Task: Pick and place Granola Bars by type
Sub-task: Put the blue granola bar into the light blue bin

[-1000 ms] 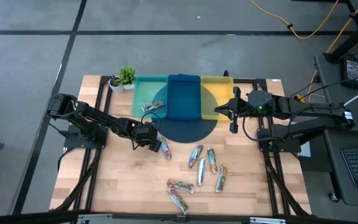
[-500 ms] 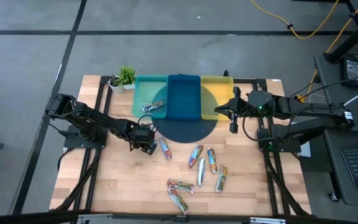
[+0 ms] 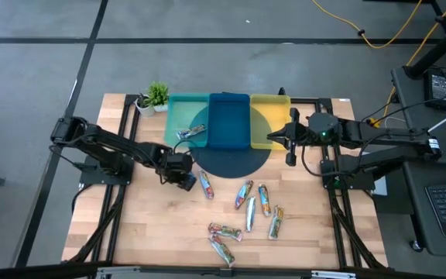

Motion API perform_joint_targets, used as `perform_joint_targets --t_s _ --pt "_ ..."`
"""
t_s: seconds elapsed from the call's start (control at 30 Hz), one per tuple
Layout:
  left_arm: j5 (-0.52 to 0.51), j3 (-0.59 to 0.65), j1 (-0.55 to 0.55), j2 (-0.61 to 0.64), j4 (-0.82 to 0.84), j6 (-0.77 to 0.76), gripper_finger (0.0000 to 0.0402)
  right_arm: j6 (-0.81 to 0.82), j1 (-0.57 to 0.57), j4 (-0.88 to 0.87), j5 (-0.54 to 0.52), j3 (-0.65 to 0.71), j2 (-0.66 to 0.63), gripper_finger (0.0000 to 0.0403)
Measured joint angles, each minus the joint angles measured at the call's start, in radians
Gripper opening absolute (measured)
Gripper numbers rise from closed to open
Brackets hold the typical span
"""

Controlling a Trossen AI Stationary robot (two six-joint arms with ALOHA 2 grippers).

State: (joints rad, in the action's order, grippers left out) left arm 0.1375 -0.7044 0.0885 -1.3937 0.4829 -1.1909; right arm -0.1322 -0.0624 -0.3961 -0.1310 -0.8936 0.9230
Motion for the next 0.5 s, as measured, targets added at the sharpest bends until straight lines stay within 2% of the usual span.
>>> perform_joint_targets --t_s 0.17,0.5 --pt "-0.135 -0.009 -0.022 0.032 -0.026 0.0 0.0171 -0.027 0.0 0.003 0.0 0.0 0.011 0.0034" --pt "-0.172 -0.008 -0.046 -0.024 -0.05 0.043 0.0178 -0.033 0.0 -0.004 0.0 0.0 0.034 0.0034"
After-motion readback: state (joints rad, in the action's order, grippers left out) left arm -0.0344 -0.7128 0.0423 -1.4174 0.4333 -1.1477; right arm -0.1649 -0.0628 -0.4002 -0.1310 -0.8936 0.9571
